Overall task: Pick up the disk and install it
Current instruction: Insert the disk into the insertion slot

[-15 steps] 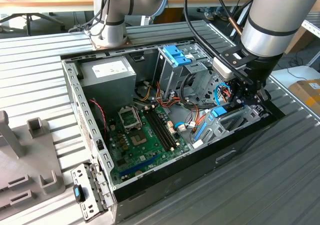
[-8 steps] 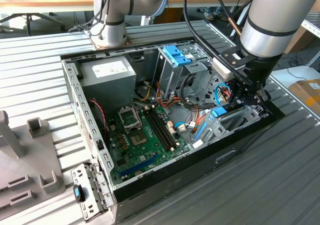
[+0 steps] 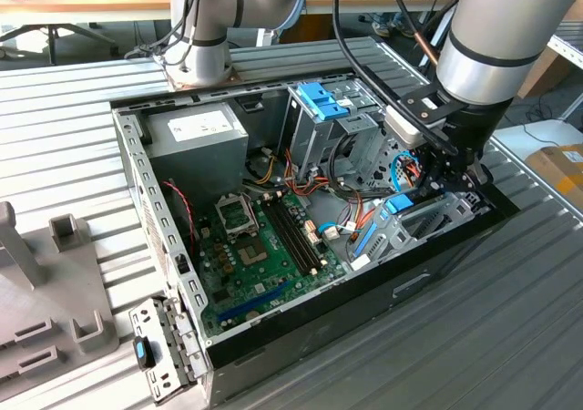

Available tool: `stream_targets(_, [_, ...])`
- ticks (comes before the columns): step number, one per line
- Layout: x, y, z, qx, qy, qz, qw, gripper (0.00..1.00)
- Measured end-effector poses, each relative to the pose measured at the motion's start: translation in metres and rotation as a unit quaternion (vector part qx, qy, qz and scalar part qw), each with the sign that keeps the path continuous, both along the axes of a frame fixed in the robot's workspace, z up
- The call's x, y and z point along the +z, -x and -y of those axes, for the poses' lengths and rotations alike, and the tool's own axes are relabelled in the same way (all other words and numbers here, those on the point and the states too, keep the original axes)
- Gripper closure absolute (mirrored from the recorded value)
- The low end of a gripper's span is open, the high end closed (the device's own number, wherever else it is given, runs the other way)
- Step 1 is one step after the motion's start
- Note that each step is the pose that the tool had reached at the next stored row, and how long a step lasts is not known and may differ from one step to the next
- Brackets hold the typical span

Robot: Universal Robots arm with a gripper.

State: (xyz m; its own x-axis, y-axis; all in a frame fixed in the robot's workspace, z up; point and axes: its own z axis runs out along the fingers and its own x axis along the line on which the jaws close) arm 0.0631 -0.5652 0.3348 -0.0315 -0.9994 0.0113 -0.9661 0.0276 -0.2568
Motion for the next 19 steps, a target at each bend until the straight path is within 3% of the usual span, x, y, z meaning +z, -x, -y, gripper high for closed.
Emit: stream_targets(19, [-0.0006,0.0002,-0.0017,-0.009,-0.0019,0.0,1.0,0.83])
